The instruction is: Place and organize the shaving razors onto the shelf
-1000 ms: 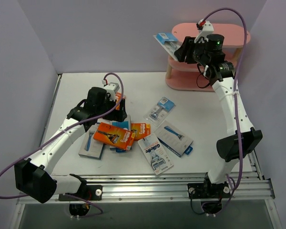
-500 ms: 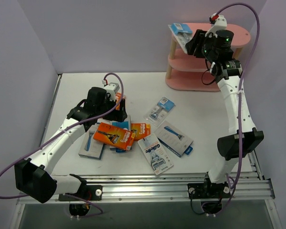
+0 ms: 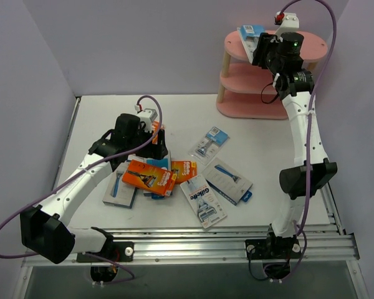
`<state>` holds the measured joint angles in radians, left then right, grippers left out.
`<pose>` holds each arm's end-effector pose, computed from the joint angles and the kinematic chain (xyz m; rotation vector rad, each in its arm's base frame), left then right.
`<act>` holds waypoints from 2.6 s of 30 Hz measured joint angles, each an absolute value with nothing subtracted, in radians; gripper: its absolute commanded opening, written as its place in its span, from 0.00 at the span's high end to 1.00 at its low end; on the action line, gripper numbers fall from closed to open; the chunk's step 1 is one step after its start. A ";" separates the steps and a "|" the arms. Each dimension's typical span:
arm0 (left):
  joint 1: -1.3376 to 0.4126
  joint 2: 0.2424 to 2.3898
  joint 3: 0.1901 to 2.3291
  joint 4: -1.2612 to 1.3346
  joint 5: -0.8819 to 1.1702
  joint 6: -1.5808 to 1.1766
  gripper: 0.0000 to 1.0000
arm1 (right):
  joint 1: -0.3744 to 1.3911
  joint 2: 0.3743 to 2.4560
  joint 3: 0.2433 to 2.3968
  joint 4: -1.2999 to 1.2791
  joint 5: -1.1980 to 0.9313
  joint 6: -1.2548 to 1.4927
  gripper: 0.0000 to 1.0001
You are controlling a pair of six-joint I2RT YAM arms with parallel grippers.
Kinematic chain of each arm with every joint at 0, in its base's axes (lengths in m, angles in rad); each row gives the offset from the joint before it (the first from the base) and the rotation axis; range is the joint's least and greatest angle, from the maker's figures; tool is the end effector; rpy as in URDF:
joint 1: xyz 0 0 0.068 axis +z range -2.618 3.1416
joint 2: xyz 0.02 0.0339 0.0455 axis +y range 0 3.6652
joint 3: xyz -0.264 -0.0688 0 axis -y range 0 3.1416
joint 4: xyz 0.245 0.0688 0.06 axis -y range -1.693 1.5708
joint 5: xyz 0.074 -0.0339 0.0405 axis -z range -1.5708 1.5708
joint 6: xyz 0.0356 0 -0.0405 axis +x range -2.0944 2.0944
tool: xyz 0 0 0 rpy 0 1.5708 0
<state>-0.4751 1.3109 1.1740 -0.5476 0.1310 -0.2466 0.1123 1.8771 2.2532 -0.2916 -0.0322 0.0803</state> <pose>0.2537 -0.1357 0.3255 0.3337 2.2794 -0.5272 0.4119 0.0476 0.5203 -0.0499 1.4881 0.1796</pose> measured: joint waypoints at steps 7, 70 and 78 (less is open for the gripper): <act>-0.475 1.319 1.174 -0.547 0.140 -0.251 0.06 | 0.110 1.928 2.295 -0.320 0.045 0.014 1.00; -0.416 1.389 1.174 -0.535 0.244 -0.270 0.06 | -0.215 2.123 2.446 -0.263 -0.068 0.106 0.84; -0.402 1.393 1.175 -0.533 0.260 -0.277 0.06 | -0.218 2.142 2.467 -0.252 -0.069 0.115 0.68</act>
<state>-0.4023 1.3926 1.1748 -0.5331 0.2596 -0.2771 -0.2176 2.1418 2.4668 -0.2516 -0.0689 0.1146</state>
